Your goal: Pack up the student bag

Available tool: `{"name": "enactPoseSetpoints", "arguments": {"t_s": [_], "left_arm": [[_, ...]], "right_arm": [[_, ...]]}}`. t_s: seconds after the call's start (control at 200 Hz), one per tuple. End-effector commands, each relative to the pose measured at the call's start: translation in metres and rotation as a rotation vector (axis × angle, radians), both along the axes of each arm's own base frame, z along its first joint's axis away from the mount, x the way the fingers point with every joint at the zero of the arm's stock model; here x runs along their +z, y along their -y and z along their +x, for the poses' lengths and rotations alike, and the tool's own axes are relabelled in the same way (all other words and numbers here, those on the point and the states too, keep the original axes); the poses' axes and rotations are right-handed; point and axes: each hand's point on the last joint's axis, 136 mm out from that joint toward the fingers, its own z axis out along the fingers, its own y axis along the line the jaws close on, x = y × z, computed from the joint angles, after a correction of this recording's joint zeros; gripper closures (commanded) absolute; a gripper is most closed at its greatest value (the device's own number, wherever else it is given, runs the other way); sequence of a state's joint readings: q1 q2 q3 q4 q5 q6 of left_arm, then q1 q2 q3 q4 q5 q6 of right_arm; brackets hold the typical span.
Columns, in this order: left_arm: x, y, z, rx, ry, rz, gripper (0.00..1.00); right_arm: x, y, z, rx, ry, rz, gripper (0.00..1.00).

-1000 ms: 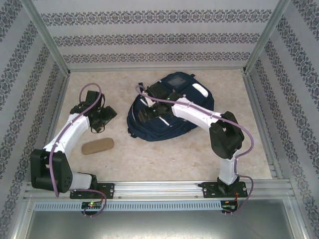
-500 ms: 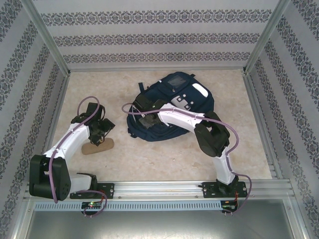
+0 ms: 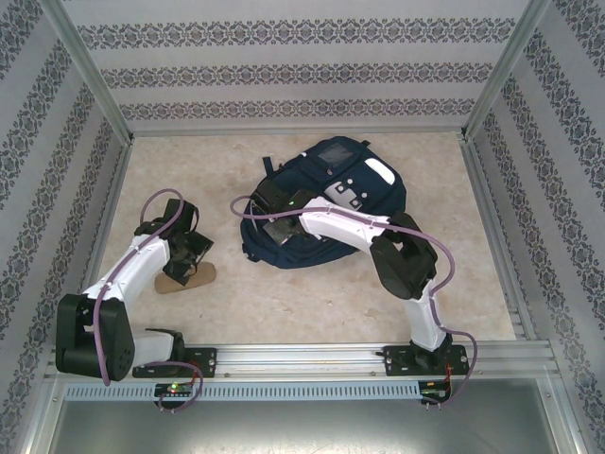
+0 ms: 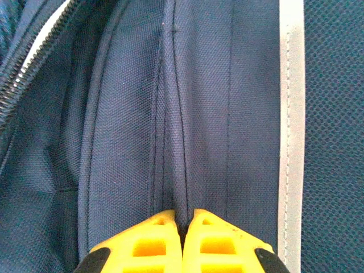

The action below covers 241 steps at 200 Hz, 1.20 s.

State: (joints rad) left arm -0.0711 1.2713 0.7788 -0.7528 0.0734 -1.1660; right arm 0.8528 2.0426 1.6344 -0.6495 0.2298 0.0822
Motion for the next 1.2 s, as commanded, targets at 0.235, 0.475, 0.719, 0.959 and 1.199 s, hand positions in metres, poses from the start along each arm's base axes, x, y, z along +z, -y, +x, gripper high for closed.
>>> {"name": "enactPoseSetpoints", "arguments": {"t_s": [0.235, 0.475, 0.719, 0.959, 1.199], "left_arm": [[-0.026, -0.014, -0.036, 0.179, -0.114, 0.004, 0.09], [-0.027, -0.015, -0.037, 0.199, -0.139, -0.013, 0.06], [0.005, -0.018, -0.037, 0.218, -0.068, -0.010, 0.07], [-0.010, -0.014, -0.046, 0.306, -0.036, -0.059, 0.07], [-0.025, -0.021, -0.047, 0.275, -0.091, -0.010, 0.10]], "right_arm": [[0.069, 0.011, 0.002, -0.070, 0.065, 0.147, 1.00], [0.065, 0.016, -0.005, -0.085, 0.049, 0.150, 1.00], [0.063, 0.017, -0.006, -0.100, 0.047, 0.162, 1.00], [0.062, 0.016, -0.007, -0.096, 0.042, 0.168, 1.00], [0.060, 0.020, -0.010, -0.098, 0.037, 0.159, 1.00]]}}
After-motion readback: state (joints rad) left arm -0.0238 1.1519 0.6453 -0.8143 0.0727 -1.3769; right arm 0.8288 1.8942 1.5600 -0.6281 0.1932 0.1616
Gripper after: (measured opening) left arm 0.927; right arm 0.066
